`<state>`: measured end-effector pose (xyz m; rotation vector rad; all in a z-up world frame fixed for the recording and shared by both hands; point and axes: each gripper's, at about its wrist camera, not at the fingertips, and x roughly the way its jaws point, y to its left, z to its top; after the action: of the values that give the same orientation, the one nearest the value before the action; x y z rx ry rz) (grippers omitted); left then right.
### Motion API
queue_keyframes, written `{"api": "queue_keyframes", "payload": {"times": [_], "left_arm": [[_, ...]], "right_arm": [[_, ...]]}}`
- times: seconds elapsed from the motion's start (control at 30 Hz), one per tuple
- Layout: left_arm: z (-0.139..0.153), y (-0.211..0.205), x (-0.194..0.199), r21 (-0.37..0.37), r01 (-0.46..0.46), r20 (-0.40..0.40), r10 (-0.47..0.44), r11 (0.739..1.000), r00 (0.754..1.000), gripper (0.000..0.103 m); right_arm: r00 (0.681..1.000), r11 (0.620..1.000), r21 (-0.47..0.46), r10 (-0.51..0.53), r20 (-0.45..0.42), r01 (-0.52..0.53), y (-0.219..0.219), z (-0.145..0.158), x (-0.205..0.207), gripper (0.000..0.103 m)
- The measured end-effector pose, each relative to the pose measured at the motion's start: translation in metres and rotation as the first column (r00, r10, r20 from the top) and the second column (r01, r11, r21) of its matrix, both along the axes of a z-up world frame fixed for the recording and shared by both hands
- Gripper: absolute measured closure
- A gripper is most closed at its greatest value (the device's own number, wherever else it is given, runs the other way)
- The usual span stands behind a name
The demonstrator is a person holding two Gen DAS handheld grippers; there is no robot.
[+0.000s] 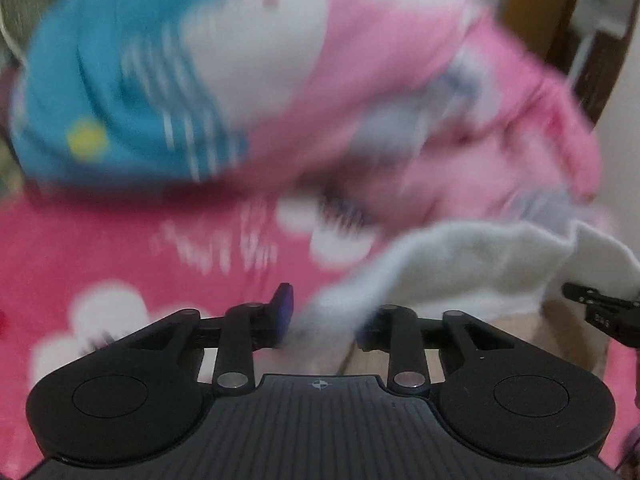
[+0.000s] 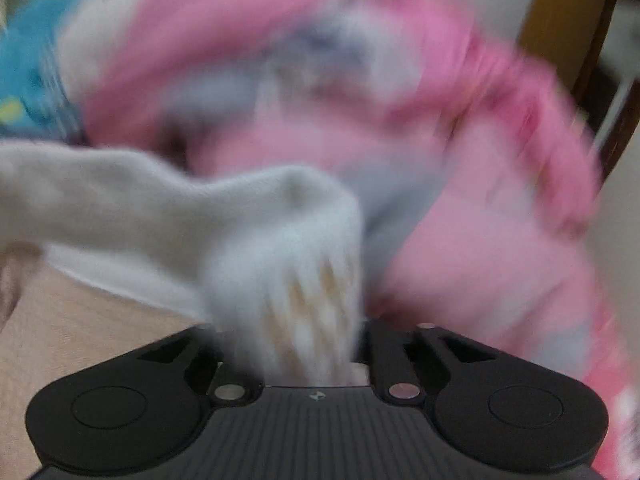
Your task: Fold clothes
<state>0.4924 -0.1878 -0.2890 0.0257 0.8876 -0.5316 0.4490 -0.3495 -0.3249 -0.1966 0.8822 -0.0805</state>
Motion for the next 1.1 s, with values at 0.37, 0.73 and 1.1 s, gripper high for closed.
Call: {"api": "queue_keyframes", "payload": {"times": [0.37,0.73,1.1], "left_arm": [[-0.011,0.108,-0.006,-0.266,-0.145,-0.157,0.105,0.953,0.982,0.054],[-0.001,0.273,-0.116,-0.201,-0.107,-0.369,0.026,0.974,0.929,0.042],[-0.078,0.28,-0.252,0.099,0.201,-0.395,-0.147,0.975,0.907,0.041]], "right_arm": [[0.985,0.996,-0.008,-0.087,0.148,0.089,0.003,0.004,-0.056,0.045],[0.981,0.749,0.66,0.161,-0.11,-0.049,0.12,0.06,-0.181,0.037],[0.86,0.767,0.641,0.341,-0.379,-0.022,0.266,-0.001,-0.231,0.037]]}}
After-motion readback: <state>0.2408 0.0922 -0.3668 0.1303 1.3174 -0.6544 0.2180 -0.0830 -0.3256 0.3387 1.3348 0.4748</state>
